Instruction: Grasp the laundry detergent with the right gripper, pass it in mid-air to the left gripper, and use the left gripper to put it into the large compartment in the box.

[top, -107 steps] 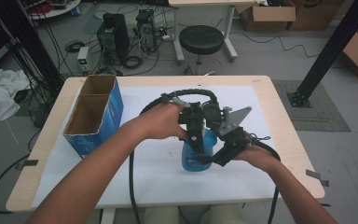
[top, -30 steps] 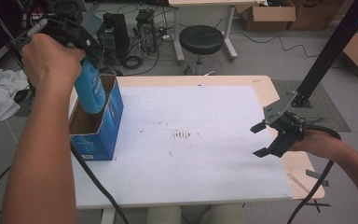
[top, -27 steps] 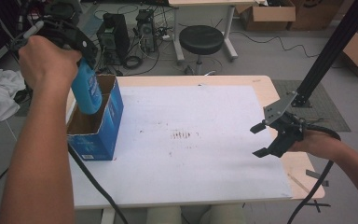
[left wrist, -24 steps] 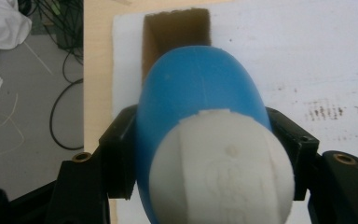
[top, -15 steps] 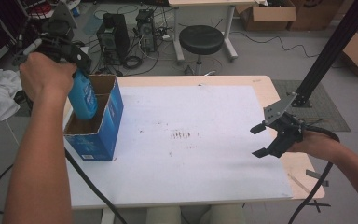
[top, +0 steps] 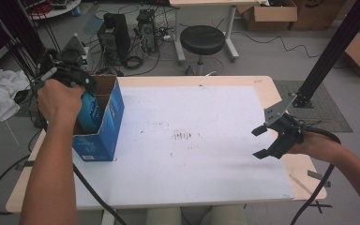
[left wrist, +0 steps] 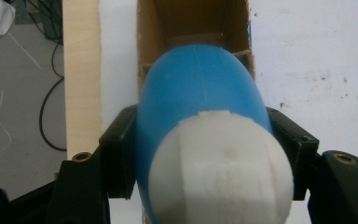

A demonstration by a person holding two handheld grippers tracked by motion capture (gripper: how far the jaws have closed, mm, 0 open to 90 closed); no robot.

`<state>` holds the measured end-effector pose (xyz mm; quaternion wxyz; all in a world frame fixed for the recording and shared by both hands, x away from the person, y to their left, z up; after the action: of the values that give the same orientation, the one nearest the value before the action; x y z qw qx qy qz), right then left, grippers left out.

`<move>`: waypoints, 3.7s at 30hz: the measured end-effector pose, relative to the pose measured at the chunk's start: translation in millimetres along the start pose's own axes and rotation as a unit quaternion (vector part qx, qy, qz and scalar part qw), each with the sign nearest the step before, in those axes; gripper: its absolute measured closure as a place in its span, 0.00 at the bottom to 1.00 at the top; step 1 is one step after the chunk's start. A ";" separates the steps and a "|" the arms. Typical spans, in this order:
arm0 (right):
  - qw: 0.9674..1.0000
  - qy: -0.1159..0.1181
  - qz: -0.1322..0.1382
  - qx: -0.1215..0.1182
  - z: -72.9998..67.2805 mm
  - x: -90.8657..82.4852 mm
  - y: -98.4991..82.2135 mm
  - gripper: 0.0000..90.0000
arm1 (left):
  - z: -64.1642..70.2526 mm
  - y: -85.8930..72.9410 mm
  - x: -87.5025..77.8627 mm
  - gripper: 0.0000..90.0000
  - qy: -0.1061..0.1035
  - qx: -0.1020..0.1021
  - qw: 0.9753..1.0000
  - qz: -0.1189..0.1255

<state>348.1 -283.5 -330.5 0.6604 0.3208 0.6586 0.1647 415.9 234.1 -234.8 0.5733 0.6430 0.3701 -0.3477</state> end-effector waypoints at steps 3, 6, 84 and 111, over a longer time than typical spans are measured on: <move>1.000 -0.001 -0.004 0.001 -0.9 -1.2 -0.1 0.19 | 0.0 -5.8 12.6 0.42 -0.006 0.000 1.000 -0.004; 1.000 -0.004 -0.003 0.003 -1.1 -3.0 -0.3 0.19 | 0.8 -11.3 24.2 0.42 -0.006 0.003 1.000 -0.006; 1.000 0.004 -0.004 -0.006 -10.8 2.1 9.4 0.20 | -10.0 -42.4 52.5 0.29 -0.033 0.001 0.999 -0.031; 1.000 0.005 -0.003 -0.007 -13.5 1.3 13.8 0.20 | 24.4 -22.4 0.5 0.23 -0.048 0.082 0.995 0.003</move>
<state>338.0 -269.6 -321.6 0.6604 0.3130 0.6614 0.1689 396.0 211.5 -248.4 0.5369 0.6713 0.3107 -0.4057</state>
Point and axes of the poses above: each handheld gripper's, and its own axes: x roughly forward along the jaws, y roughly out of its top, z roughly to its right, the point moved 4 cm from there along x, roughly forward along the jaws, and after that the axes turned 7 degrees about z, right-handed, at the moved point
